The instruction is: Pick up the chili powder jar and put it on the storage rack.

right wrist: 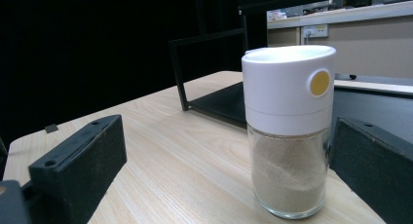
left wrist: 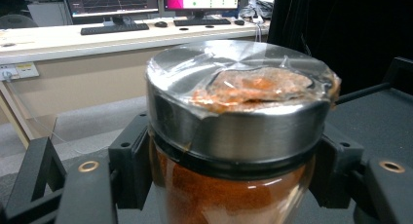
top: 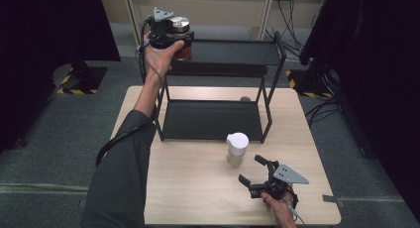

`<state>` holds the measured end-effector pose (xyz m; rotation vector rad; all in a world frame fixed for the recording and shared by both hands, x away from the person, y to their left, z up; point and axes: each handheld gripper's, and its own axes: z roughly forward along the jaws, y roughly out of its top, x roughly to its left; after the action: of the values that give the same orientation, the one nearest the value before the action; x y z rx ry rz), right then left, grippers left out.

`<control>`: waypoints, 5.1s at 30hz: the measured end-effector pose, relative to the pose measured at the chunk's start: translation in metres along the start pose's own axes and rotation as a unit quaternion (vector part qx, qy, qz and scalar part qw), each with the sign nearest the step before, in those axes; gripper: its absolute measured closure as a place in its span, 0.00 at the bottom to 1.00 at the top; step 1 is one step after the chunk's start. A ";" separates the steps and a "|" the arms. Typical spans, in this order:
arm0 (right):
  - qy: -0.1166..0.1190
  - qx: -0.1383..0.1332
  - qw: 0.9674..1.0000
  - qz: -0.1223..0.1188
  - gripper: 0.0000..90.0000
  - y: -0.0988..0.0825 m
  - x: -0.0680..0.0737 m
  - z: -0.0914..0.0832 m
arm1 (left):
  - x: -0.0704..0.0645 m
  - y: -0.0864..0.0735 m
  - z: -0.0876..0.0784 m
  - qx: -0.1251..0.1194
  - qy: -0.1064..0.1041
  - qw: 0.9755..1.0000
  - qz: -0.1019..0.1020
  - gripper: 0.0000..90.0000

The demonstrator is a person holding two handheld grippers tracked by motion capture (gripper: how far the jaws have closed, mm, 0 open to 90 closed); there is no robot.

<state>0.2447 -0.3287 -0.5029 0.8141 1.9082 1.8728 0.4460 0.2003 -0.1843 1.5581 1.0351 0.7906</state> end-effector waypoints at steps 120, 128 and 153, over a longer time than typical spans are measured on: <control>0.008 0.007 1.000 -0.010 0.01 0.000 0.004 0.004 | -0.034 -0.275 -0.156 -0.060 -0.231 0.971 -0.004 0.01; 0.007 0.007 1.000 -0.011 0.01 0.000 0.005 0.004 | -0.034 -0.299 -0.154 -0.054 -0.253 0.966 -0.007 0.01; 0.006 0.006 1.000 -0.013 0.01 0.000 0.004 0.004 | -0.023 -0.353 -0.158 -0.061 -0.232 0.971 -0.009 0.02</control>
<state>0.2442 -0.3236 -0.5024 0.7801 1.9287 1.8576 0.2201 0.2670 -0.4922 1.5274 0.6425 0.4346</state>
